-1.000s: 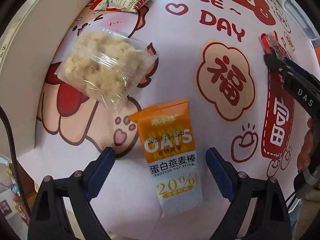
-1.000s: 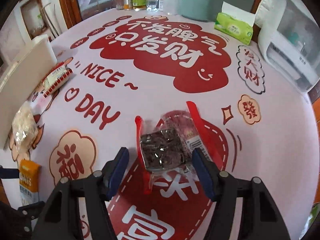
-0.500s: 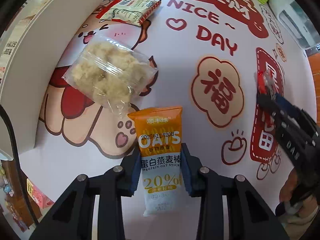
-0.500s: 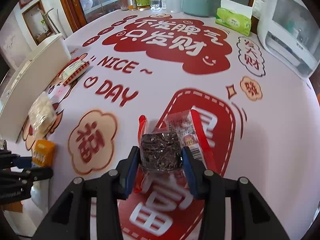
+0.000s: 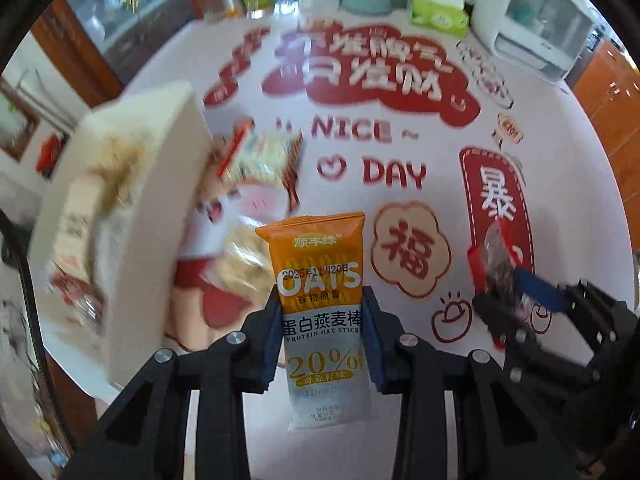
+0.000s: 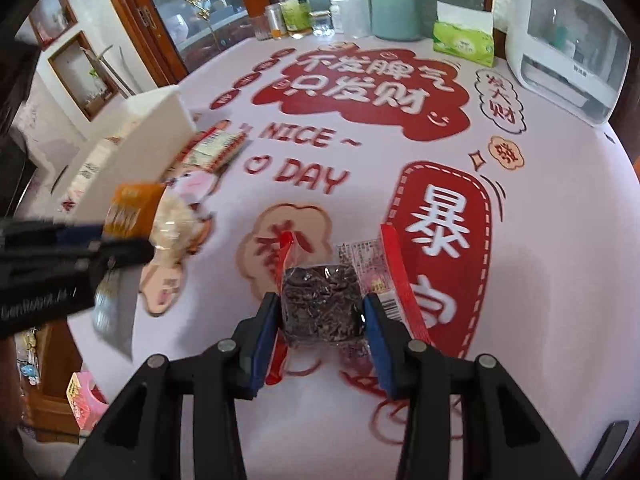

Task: Organize snacks
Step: 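Carry the OATS bar and dark-snack bag over the tray and open both tools, then withdraw both open tools from the tray toward the last snacks, then grasp the LIPO packet with the left tool while the right tool grasps the clear rice-crisp bag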

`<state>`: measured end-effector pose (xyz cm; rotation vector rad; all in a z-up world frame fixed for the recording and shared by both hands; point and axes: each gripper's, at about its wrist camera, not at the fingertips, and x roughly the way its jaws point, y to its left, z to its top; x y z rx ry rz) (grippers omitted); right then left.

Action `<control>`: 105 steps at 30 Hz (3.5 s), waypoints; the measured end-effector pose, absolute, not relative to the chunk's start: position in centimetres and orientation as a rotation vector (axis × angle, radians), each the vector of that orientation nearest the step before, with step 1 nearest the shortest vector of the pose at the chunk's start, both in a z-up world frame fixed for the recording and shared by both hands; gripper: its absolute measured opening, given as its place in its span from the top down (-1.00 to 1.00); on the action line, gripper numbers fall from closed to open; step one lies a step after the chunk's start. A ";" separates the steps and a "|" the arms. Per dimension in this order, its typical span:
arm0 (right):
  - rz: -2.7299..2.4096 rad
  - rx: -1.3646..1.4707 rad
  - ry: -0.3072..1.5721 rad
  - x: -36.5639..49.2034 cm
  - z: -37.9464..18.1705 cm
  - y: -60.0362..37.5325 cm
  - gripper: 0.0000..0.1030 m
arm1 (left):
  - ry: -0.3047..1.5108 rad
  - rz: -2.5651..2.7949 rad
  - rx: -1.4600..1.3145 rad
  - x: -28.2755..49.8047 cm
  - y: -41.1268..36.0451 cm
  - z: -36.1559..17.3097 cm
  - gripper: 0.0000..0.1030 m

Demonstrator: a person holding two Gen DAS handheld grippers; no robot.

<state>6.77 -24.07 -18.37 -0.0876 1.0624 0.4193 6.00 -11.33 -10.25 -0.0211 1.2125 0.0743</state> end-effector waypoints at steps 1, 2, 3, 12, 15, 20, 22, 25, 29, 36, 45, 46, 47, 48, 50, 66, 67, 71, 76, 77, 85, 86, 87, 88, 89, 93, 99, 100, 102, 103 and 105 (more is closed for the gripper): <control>0.426 -0.081 1.054 6.2 -17.7 -23.5 0.17 | 1.197 0.071 -0.007 6.4 -10.9 -9.6 0.34; 0.430 -0.077 1.046 6.0 -17.3 -23.2 0.17 | 1.180 0.067 0.008 6.9 -10.9 -9.2 0.34; 0.433 -0.075 1.030 5.5 -16.5 -22.6 0.17 | 1.161 0.059 0.023 6.8 -10.5 -8.6 0.34; 0.355 -0.065 0.888 3.9 -10.6 -16.0 0.17 | 0.971 -0.015 0.132 6.7 -1.4 -3.5 0.33; 0.318 0.005 0.865 3.9 -9.0 -11.8 0.17 | 0.951 -0.030 0.136 7.2 5.1 -2.4 0.33; 0.336 0.039 0.835 4.0 -7.3 -4.3 0.16 | 0.919 -0.030 0.161 8.2 13.5 -1.6 0.33; 0.359 0.050 0.833 4.1 -7.0 -1.7 0.16 | 0.904 -0.045 0.174 8.5 16.1 -1.2 0.32; 0.386 0.037 0.826 4.1 -6.8 2.7 0.16 | 0.892 -0.096 0.186 9.2 18.3 -0.7 0.31; 0.426 -0.018 0.854 3.5 -7.2 7.1 0.12 | 0.882 -0.178 0.186 10.4 18.7 0.0 0.29; 0.448 -0.035 0.910 2.3 -8.8 10.2 -0.04 | 0.910 -0.251 0.162 11.7 17.2 -1.4 -0.65; 0.291 0.148 0.921 2.0 -9.3 5.5 -0.22 | 0.954 -0.299 0.224 10.8 15.4 -3.7 -0.66; 0.267 0.170 0.925 1.9 -9.3 4.8 -0.22 | 0.949 -0.306 0.231 10.6 15.1 -3.7 -0.66; 0.248 0.187 0.927 1.8 -9.3 4.2 -0.22 | 0.943 -0.312 0.240 10.4 14.7 -3.7 -0.66; 0.235 0.199 0.927 1.8 -9.2 3.8 -0.22 | 0.935 -0.320 0.251 10.2 14.4 -3.6 -0.66; 0.196 0.220 0.924 1.3 -8.9 2.7 -0.22 | 0.917 -0.337 0.269 9.9 13.7 -3.3 -0.66; 0.036 -0.041 0.886 -0.9 -6.4 -2.0 -0.26 | 0.766 -0.576 0.679 10.4 5.3 -2.3 -0.75; 0.046 -0.085 0.890 -0.8 -6.7 -2.3 -0.26 | 0.762 -0.590 0.718 10.7 4.6 -2.5 -0.75; 0.141 -0.188 0.902 0.1 -8.6 -3.3 -0.28 | 0.813 -0.697 0.865 12.9 0.7 -4.7 -0.75; 0.264 -0.315 0.926 1.8 -12.3 -4.2 -0.28 | 0.927 -0.827 1.023 15.5 -3.7 -9.5 -0.75; 0.309 -0.344 0.930 2.3 -13.3 -4.3 -0.28 | 0.932 -0.834 1.063 15.8 -4.4 -10.5 -0.75; 0.531 -0.500 0.965 5.8 -18.3 -3.3 -0.35 | 1.044 -0.889 1.292 18.6 -8.7 -17.9 -0.75; 0.550 -0.511 0.967 6.1 -18.7 -3.3 -0.36 | 1.058 -0.889 1.296 19.0 -9.1 -18.6 -0.75; 0.564 -0.521 0.967 6.4 -19.1 -3.3 -0.36 | 1.082 -0.895 1.297 19.4 -9.4 -19.3 -0.75; 0.580 -0.528 0.969 6.9 -19.7 -3.3 -0.36 | 1.099 -0.902 1.296 19.7 -9.6 -19.7 -0.75; 0.599 -0.525 0.974 7.4 -20.0 -3.5 -0.36 | 1.118 -0.909 1.294 20.0 -9.7 -20.2 -0.75; 0.660 -0.521 0.997 8.5 -21.2 -3.7 -0.37 | 1.184 -0.948 1.316 20.5 -10.2 -22.1 -0.75; 0.726 -0.525 0.993 9.0 -22.3 -3.5 -0.44 | 1.243 -0.948 1.342 21.5 -10.8 -24.0 -0.75; 0.730 -0.524 0.989 9.0 -22.5 -3.4 -0.44 | 1.254 -0.943 1.339 21.7 -10.9 -24.3 -0.75; 0.734 -0.537 0.981 8.9 -22.7 -3.3 -0.44 | 1.270 -0.938 1.325 22.3 -10.9 -24.7 -0.79; 0.734 -0.545 0.976 8.8 -22.9 -3.2 -0.44 | 1.281 -0.941 1.313 22.6 -10.9 -24.8 -0.79; 0.732 -0.548 0.977 8.5 -23.2 -3.2 -0.29 | 1.300 -0.947 1.298 22.9 -10.7 -25.0 -0.79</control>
